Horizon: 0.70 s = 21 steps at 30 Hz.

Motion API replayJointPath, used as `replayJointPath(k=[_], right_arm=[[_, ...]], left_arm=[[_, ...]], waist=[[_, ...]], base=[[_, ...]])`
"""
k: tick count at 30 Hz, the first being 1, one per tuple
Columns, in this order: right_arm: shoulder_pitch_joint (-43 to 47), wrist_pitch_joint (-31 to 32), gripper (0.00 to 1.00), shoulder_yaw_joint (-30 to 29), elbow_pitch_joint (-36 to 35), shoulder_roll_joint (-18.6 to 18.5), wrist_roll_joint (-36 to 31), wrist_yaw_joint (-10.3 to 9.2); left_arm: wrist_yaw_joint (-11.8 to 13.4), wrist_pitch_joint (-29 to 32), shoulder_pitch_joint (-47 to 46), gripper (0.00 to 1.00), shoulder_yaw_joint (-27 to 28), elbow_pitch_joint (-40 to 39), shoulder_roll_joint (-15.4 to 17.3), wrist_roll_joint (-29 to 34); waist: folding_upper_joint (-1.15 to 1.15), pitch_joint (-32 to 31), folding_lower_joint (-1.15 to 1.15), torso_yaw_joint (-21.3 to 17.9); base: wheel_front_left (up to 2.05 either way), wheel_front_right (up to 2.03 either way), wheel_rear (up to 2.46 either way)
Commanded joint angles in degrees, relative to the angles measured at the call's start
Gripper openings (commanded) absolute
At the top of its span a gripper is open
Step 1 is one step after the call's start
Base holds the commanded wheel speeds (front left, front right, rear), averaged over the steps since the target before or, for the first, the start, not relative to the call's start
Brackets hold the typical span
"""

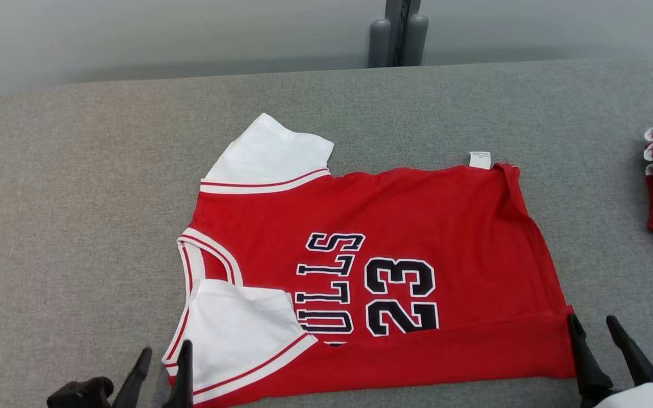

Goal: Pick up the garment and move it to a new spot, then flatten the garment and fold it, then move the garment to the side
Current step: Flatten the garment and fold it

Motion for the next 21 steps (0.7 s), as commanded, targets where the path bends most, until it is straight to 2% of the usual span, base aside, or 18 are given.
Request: replayJointPath(k=[1,4,9,21], right_arm=[[-1.40,-1.23,1.00,-0.51,-1.50,0.16,-0.99,0.01],[-3.03,-2.46,1.00,-1.71,-4.68,0.88,-3.80,0.01],[-5.60,-1.56,1.00,-2.80,-10.27,1.66,-7.37,0.02],[-6.61,1.38,1.00,-4.34,-15.25,2.82,-8.13,0.02]], left_arm=[[0.29,-2.21,-2.12,1.00,0.53,-0.33,-0.15,0.96],[0.83,-6.46,-4.93,1.00,1.10,-0.56,0.12,3.58],[0.21,-11.58,-10.08,1.00,1.87,0.17,1.46,6.43],[-1.25,-13.37,-19.78,1.00,1.70,3.34,1.98,6.57]], waist=[[0.00,0.09,0.00,0.02],[0.00,0.06,0.00,-0.08],[0.00,0.00,0.00,0.06],[0.00,3.32,0.00,0.36]], base=[[0.00,0.00,0.00],[0.00,0.00,0.00],[0.00,0.00,0.00],[0.00,0.00,0.00]])
